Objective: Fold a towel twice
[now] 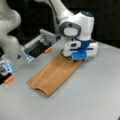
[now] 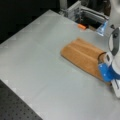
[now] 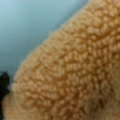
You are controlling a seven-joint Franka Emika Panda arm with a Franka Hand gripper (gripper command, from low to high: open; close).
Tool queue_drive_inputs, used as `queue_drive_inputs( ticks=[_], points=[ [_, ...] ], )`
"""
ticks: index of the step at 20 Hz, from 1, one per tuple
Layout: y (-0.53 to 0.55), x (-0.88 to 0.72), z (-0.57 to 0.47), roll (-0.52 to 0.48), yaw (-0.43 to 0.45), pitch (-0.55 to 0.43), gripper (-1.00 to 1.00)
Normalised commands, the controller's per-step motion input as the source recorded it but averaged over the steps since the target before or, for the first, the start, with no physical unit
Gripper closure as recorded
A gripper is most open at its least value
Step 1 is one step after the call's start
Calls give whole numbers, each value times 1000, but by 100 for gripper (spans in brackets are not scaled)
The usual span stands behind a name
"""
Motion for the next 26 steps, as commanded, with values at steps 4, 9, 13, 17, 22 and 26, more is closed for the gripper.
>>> queue_drive_inputs(
  ticks=[4,9,13,17,22,26],
  points=[
    [25,12,-142,-188,37,-148,100],
    [36,-50,-81,-162,58,-109,100],
    [-18,-182,112,-90,179,-44,100],
    [-149,-256,220,-4,316,63,100],
    [-352,-277,290,101,328,135,100],
    [-373,-148,84,178,358,76,100]
  ],
)
